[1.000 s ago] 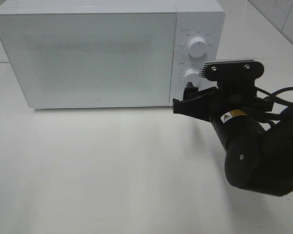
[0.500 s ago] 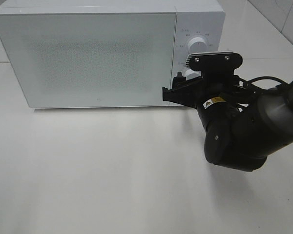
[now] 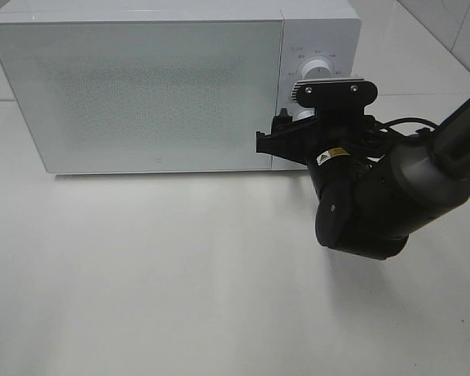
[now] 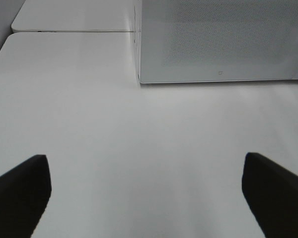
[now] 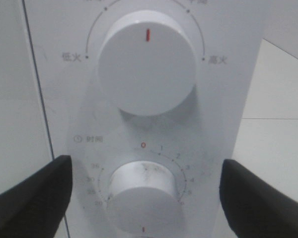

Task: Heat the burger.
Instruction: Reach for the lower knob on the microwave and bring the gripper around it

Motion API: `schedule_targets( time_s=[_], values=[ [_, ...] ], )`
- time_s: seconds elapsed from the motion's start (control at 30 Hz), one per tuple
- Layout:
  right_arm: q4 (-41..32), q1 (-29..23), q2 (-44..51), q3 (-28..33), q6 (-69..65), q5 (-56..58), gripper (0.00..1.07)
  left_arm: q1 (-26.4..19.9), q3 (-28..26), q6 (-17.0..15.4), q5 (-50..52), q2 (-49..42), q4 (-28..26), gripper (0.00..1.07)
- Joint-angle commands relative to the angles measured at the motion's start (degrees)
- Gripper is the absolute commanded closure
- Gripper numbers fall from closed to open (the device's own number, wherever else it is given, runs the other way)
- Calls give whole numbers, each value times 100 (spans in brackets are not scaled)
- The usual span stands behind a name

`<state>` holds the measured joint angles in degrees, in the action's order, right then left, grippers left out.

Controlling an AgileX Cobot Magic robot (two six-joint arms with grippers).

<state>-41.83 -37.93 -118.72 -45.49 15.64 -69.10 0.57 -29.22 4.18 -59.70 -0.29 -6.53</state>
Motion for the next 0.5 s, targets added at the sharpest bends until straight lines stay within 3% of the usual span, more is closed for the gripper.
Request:
schedule_targets(
  time_s=[0.03, 0.5],
  values=[
    [246, 132, -74, -52, -229, -74, 31, -34, 17, 0, 40, -155, -46, 6],
    [395, 138, -286, -223, -212, 46, 32, -34, 17, 0, 40, -120, -46, 6]
  ],
)
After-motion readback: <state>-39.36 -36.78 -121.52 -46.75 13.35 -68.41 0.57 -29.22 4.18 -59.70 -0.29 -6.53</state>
